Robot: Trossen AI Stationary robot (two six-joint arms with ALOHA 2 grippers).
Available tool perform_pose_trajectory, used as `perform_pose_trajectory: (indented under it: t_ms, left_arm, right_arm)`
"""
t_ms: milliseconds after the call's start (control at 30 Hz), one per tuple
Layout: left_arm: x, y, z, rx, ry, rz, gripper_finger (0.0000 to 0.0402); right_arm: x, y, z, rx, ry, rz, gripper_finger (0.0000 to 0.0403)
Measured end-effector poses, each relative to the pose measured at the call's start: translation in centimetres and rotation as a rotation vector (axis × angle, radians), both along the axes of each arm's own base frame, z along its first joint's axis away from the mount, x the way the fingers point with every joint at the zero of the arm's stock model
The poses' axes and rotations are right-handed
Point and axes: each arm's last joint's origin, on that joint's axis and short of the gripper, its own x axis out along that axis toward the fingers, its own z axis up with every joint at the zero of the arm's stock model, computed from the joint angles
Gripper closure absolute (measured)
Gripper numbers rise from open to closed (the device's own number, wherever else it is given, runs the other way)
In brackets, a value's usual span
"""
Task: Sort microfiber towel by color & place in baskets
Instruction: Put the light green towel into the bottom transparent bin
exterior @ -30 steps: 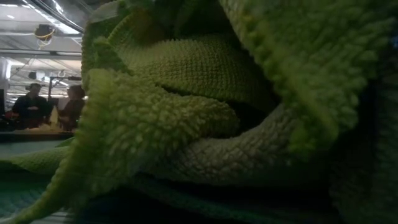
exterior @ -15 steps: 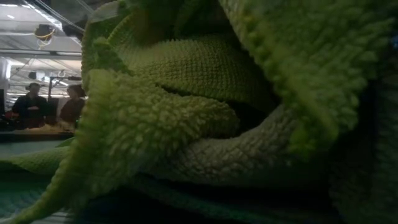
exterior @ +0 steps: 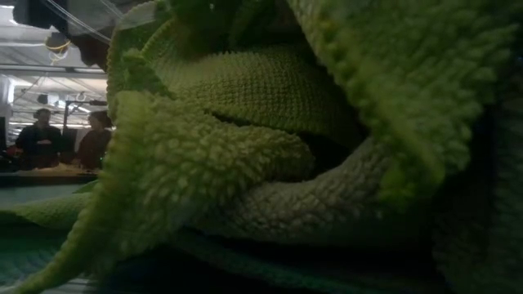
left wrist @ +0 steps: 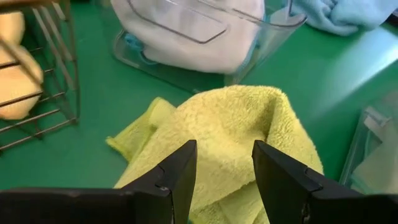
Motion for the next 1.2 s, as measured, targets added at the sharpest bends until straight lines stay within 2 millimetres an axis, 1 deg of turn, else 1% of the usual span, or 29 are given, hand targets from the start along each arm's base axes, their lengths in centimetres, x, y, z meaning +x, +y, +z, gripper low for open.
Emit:
perform_pose_trajectory:
  t_ms: [67,133,267,400,533,767,900,1133,1200]
  left_arm:
    - [0.3,-0.1,-0.6,0.004,0.002,-0.003,0.0250]
    - [0.8,-0.4,-1.7,0.001,0.002,-0.008,0.0250]
    - [1.1,-0.4,-3.9,0.027,0.065,-0.004,0.0250]
    - [1.4,-0.2,-5.4,0.036,0.110,0.006,0.0250]
    - [1.5,0.0,-6.0,0.036,0.125,0.007,0.0250]
    - [1.5,0.1,-6.1,0.038,0.129,0.012,0.0254]
    - [1.5,0.1,-6.1,0.041,0.133,0.015,0.0286]
    - [1.9,-0.1,-5.8,0.037,0.130,0.008,0.0384]
    - [2.0,-0.3,-5.5,0.032,0.121,-0.002,0.0393]
  right_arm:
    - [0.0,0.0,-0.3,0.002,0.005,0.000,0.0258]
    - [0.0,0.0,-0.5,0.017,0.010,-0.010,0.0258]
    - [0.0,0.0,-0.5,0.040,0.012,-0.025,0.0258]
    - [0.0,0.0,-0.5,0.040,0.012,-0.025,0.0258]
    - [0.0,0.0,-0.5,0.044,0.012,-0.028,0.0258]
    - [0.0,0.0,-0.5,0.046,0.013,-0.029,0.0258]
    - [0.0,0.0,-0.5,0.046,0.013,-0.029,0.0258]
    - [0.0,0.0,-0.6,0.047,0.014,-0.029,0.0258]
    - [0.0,0.0,-0.6,0.047,0.016,-0.029,0.0258]
